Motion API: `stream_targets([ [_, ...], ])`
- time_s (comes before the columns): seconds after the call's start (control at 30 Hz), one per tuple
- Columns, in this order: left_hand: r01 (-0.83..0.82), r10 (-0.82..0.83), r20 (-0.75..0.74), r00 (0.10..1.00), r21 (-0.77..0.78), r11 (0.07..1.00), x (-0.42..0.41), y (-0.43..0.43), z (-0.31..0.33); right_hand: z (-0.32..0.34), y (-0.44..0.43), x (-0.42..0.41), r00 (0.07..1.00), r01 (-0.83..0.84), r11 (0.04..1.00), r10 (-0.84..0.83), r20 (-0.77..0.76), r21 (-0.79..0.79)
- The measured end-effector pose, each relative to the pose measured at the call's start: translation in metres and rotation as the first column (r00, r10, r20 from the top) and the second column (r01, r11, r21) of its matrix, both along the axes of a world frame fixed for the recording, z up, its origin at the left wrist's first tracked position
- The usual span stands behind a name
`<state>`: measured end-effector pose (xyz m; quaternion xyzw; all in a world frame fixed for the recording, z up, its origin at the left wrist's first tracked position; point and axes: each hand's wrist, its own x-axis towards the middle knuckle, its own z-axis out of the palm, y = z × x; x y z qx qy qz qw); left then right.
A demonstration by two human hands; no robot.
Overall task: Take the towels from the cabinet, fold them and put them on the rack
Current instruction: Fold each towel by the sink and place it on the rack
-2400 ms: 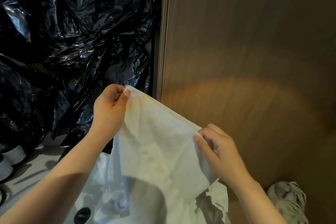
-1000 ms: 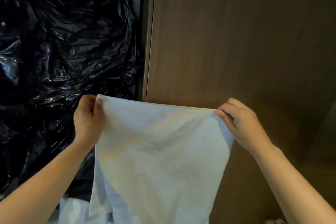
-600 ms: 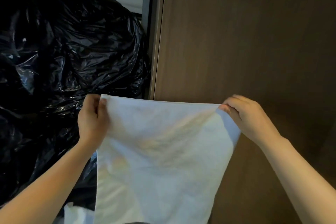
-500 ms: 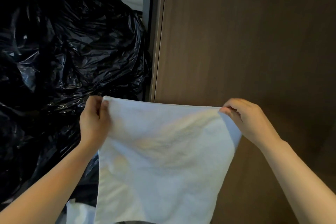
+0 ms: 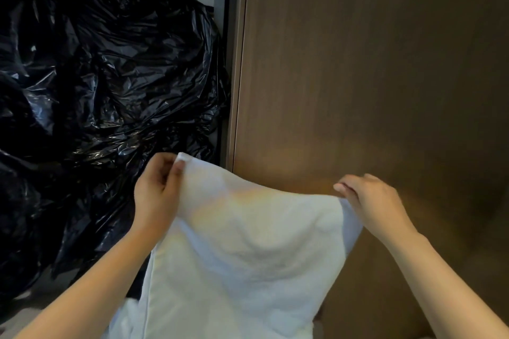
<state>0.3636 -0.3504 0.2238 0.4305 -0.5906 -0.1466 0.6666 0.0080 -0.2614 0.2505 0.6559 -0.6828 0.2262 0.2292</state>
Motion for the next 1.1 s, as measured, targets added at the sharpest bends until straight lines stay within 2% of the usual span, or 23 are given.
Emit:
stream_targets([
  [0.1,0.103,-0.103,0.037,0.994,0.016,0.995,-0.018,0.017,-0.003,-0.004,0.002,0.025,0.971,-0.186,0.982,0.182,0.157,0.011],
  [0.2,0.227,-0.231,0.113,0.966,0.045,0.973,-0.038,0.04,-0.011,-0.011,0.008,0.064,0.887,-0.364,0.931,0.339,0.312,0.023],
  [0.27,0.29,-0.295,0.157,0.942,0.055,0.955,-0.048,0.054,-0.018,-0.021,0.011,0.087,0.826,-0.435,0.9,0.384,0.412,0.034],
  [0.37,0.33,-0.338,0.121,0.933,0.081,0.94,-0.055,0.071,-0.033,-0.039,0.017,0.105,0.711,-0.49,0.872,0.415,0.568,-0.024],
  [0.5,0.344,-0.344,-0.02,0.939,0.102,0.934,-0.06,0.09,-0.048,-0.061,0.027,0.119,0.587,-0.527,0.839,0.473,0.657,-0.133],
  [0.7,0.387,-0.391,0.003,0.92,0.139,0.911,-0.067,0.104,-0.055,-0.076,0.037,0.132,0.502,-0.543,0.825,0.469,0.727,-0.157],
  [0.83,0.393,-0.396,-0.021,0.918,0.182,0.902,-0.068,0.109,-0.059,-0.08,0.044,0.134,0.507,-0.483,0.863,0.413,0.757,-0.148],
  [0.93,0.394,-0.397,-0.029,0.917,0.217,0.893,-0.061,0.112,-0.069,-0.083,0.05,0.134,0.473,-0.405,0.889,0.404,0.783,-0.214],
  [1.1,0.391,-0.414,0.036,0.909,0.268,0.881,-0.051,0.119,-0.088,-0.078,0.053,0.134,0.452,-0.415,0.883,0.409,0.793,-0.219],
])
